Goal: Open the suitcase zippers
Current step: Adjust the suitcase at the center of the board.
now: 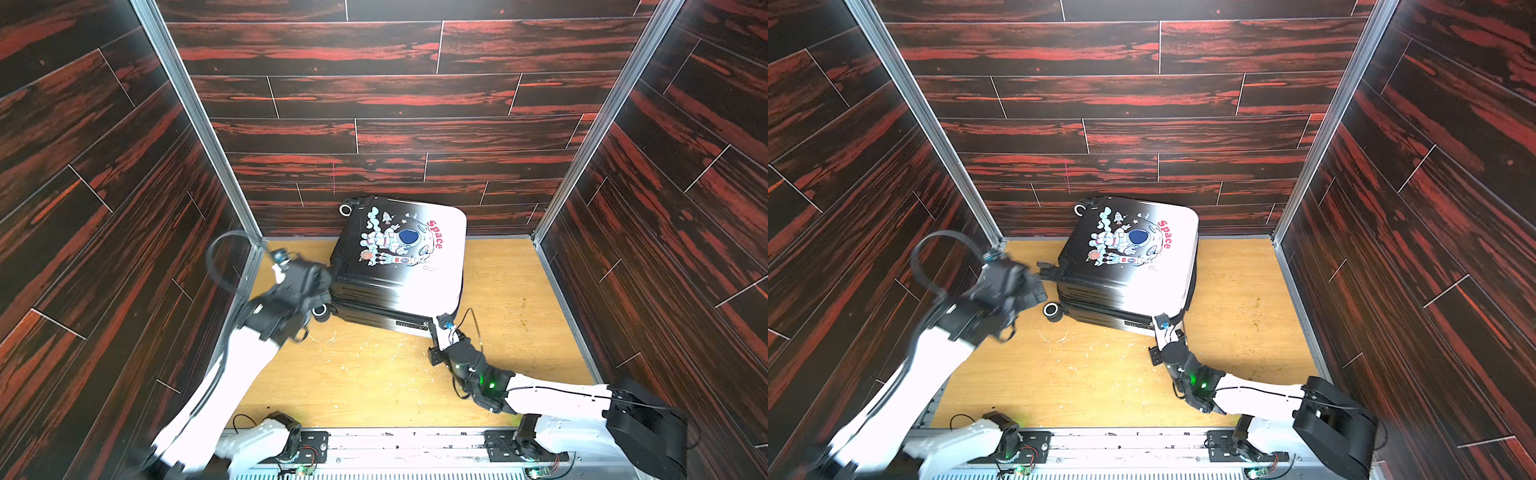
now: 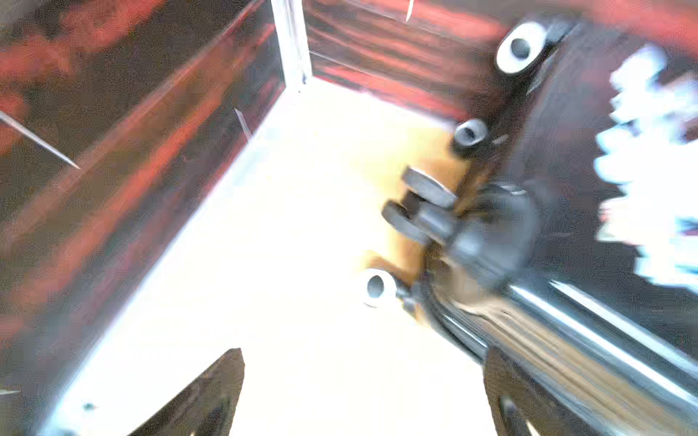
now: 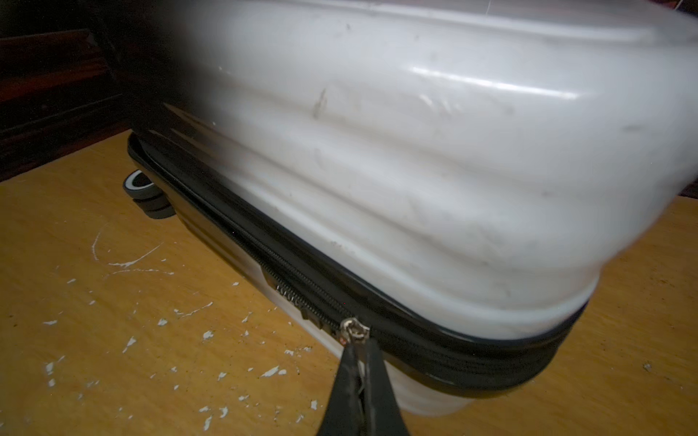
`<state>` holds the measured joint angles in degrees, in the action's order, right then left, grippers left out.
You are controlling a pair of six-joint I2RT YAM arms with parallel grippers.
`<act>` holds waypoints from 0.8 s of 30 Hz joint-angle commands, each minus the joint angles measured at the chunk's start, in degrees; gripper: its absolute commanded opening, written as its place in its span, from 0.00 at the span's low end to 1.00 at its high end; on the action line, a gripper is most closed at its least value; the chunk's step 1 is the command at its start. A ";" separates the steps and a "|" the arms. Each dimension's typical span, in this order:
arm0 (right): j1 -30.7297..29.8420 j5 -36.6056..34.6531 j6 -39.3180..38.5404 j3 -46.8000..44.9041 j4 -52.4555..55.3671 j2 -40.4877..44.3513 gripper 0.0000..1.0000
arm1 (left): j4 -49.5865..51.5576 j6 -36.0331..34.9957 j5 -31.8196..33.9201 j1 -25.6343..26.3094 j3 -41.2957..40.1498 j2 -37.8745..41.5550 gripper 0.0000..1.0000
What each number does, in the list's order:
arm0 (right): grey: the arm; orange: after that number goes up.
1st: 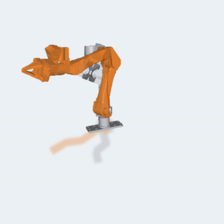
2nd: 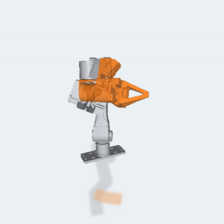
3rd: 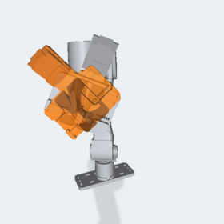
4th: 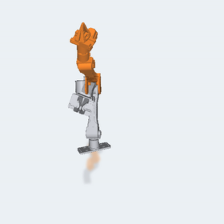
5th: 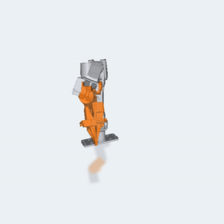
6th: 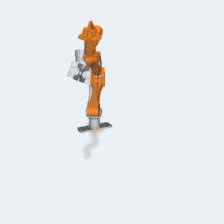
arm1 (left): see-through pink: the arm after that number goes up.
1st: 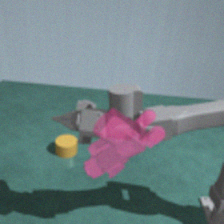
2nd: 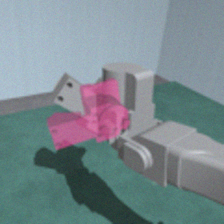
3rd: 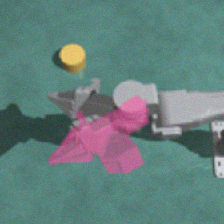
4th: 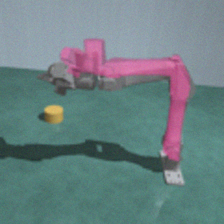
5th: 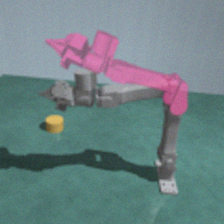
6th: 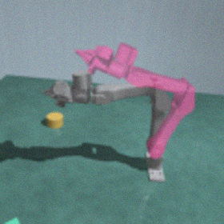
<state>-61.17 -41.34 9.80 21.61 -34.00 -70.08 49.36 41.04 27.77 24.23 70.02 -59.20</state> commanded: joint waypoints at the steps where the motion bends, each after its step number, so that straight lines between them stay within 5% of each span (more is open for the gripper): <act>1: -2.96 -0.20 3.46 1.42 -2.20 -1.28 0.00 | -6.36 17.04 -13.01 1.01 -8.27 2.25 1.00; 8: -6.93 2.53 4.27 3.37 -1.40 -0.85 0.00 | -23.62 29.65 -22.93 6.91 -14.92 -8.14 0.97; 24: -10.60 5.26 3.70 5.46 1.31 -1.96 0.00 | -38.31 39.25 -22.06 10.49 -23.82 -17.99 0.66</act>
<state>-69.23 -41.76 13.06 25.04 -30.87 -71.66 16.67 78.00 3.84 35.33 48.14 -74.61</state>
